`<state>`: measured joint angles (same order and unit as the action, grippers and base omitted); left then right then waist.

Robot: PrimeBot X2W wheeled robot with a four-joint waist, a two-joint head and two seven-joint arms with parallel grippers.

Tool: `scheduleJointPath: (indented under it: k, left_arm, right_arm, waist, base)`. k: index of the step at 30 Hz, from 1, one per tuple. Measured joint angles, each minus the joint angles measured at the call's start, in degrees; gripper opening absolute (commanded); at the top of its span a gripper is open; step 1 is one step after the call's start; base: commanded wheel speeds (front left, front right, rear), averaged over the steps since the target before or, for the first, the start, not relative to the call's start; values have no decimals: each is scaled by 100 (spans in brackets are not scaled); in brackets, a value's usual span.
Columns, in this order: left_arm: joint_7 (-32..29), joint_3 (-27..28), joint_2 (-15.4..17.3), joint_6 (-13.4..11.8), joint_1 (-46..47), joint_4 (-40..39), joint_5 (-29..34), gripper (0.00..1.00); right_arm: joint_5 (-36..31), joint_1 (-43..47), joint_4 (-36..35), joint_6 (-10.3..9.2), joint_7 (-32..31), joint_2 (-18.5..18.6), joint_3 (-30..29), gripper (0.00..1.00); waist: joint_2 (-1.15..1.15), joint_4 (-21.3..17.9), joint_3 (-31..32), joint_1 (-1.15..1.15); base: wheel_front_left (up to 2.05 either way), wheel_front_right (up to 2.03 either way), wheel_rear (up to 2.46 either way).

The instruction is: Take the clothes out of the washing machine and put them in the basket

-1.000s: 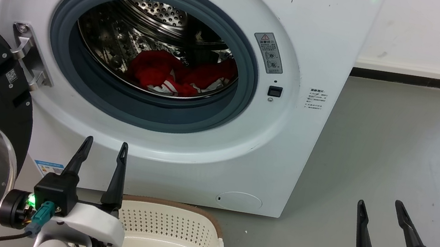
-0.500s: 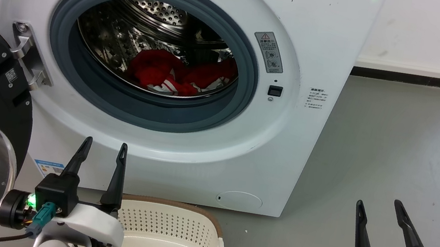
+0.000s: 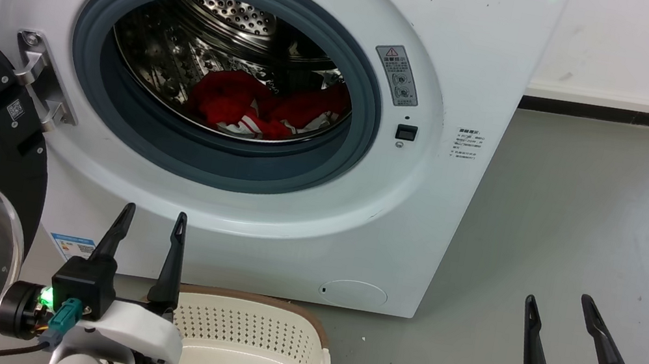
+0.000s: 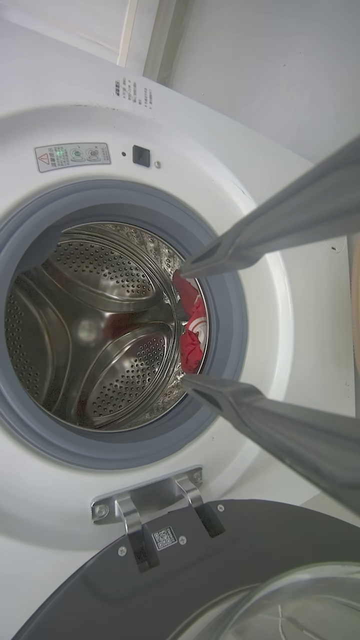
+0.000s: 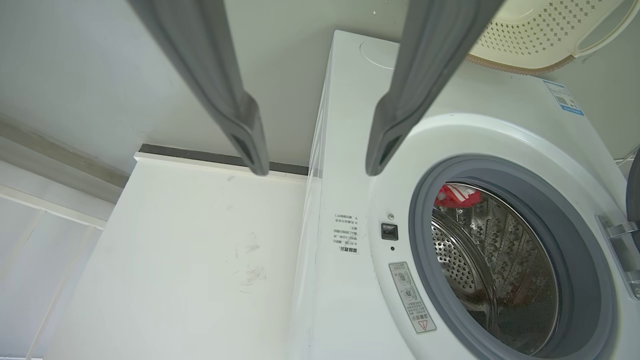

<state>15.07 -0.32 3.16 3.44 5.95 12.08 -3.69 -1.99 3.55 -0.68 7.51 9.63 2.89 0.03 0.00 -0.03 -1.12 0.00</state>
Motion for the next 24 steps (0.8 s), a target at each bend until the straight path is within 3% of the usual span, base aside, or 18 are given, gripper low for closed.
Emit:
scheduleJointPath:
  k: [10, 16, 24]
  left_arm:
    - [1, 147, 52, -43, 307, 52, -27, 100]
    - [1, 355, 285, -21, 842, 137, -105, 100]
    - [-52, 493, 720, 71, 1865, 828, -188, 100]
  right_arm:
    - [2, -187, -81, 0, -9, 0, 148, 100]
    - [52, -452, -145, 0, 47, 0, 248, 100]
    - [181, -887, -87, 0, 249, 3, 422, 100]
  waist:
    - [0, -141, -263, 0]
    - [0, -367, -701, 0]
    - [0, -717, -1512, 1]
  base:
    - [0, 0, 0]
    - [0, 0, 0]
    - [0, 0, 0]
